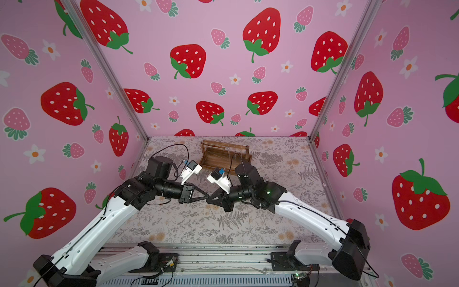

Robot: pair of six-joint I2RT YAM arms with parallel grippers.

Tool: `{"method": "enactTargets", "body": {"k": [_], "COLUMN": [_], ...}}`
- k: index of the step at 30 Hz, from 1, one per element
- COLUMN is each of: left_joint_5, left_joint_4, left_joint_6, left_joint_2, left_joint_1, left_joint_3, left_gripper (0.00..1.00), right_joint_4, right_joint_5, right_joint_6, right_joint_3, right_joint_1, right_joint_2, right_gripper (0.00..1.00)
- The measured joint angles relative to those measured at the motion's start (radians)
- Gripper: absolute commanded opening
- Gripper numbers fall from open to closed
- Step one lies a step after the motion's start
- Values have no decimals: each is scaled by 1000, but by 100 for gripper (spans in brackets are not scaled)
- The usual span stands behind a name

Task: Take the necklace off the jewelry display stand
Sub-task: Place the necklace at the center of the board.

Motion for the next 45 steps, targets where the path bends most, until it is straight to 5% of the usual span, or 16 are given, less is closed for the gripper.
{"method": "enactTargets", "body": {"k": [2,5,9,28,45], "left_joint_5": [-3,-9,-20,-286,-348], "left_joint_4": [-5,-5,-11,19,102], "left_joint_6": [6,14,8,36,41], "left_joint_2": [0,0,-16,-66,-11], "left_joint_1": [0,0,-5,-5,-5], "left_joint_3": [0,0,1,14,-15], "left_gripper": [0,30,42,39,39], "right_joint_4": [-1,-1,0,-73,-238], "right_joint_5": [8,23,57,329,517], "right_joint_6": [0,2,7,180,315], "right_joint_3": [0,0,-1,-118,-209], "right_joint_1": [2,2,2,33,86], "right_joint_2": [0,0,-3,-72,-305], "right_gripper": [0,0,0,0,0]}}
